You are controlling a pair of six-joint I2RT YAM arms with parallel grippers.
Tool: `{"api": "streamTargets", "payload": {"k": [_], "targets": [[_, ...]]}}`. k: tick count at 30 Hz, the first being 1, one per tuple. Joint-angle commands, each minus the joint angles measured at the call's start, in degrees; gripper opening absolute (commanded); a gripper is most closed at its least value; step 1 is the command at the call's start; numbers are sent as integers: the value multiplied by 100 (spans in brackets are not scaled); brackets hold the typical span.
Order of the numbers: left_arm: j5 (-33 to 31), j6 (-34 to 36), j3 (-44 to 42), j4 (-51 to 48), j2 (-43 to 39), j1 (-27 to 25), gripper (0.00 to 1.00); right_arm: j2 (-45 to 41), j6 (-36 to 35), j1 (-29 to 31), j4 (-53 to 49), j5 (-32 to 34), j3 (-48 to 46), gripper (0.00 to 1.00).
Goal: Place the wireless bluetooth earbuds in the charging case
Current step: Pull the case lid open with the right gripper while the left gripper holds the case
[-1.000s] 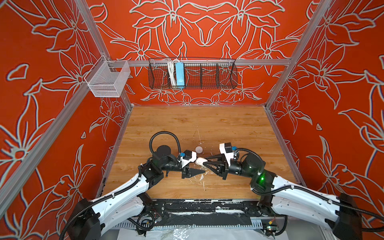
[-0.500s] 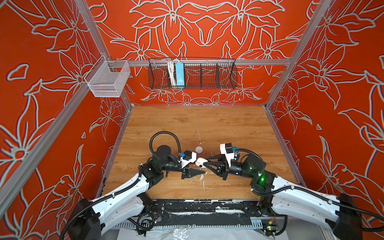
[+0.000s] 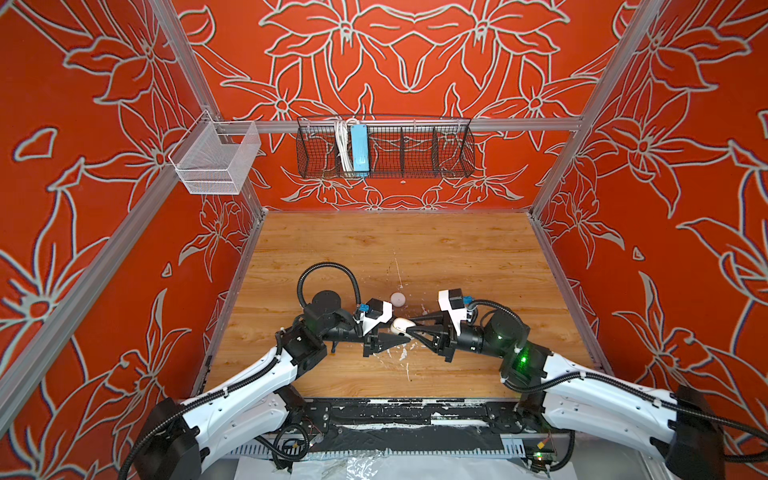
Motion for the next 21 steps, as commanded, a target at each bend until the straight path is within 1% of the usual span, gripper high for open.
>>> {"api": "streamTargets", "payload": {"k": [1, 4, 5, 9, 12, 15, 16, 19, 21], "targets": [[183, 82, 176, 93, -46, -30, 32, -32, -61, 12, 160, 183, -81, 2], [230, 139, 209, 26, -37, -30, 22, -52, -53, 12, 151, 226, -87, 2], [237, 145, 218, 18, -37, -30, 20, -52, -61, 14, 148, 236, -95, 2], [265, 149, 241, -8, -11, -30, 18, -117, -53, 12, 149, 335, -135, 2], [247, 151, 233, -16, -24, -30, 19, -210, -53, 12, 154, 458, -191, 1], [239, 127, 210, 39, -46, -30, 30, -293, -40, 12, 210, 540, -268, 1], [239, 107, 192, 75, -46, -30, 31, -301, -28, 12, 241, 567, -286, 1], [254, 37, 153, 196, -29, -31, 32, -289, 70, 12, 404, 675, -364, 0], [298, -62, 146, 316, 5, -30, 32, -262, 174, 12, 708, 794, -497, 0]]}}
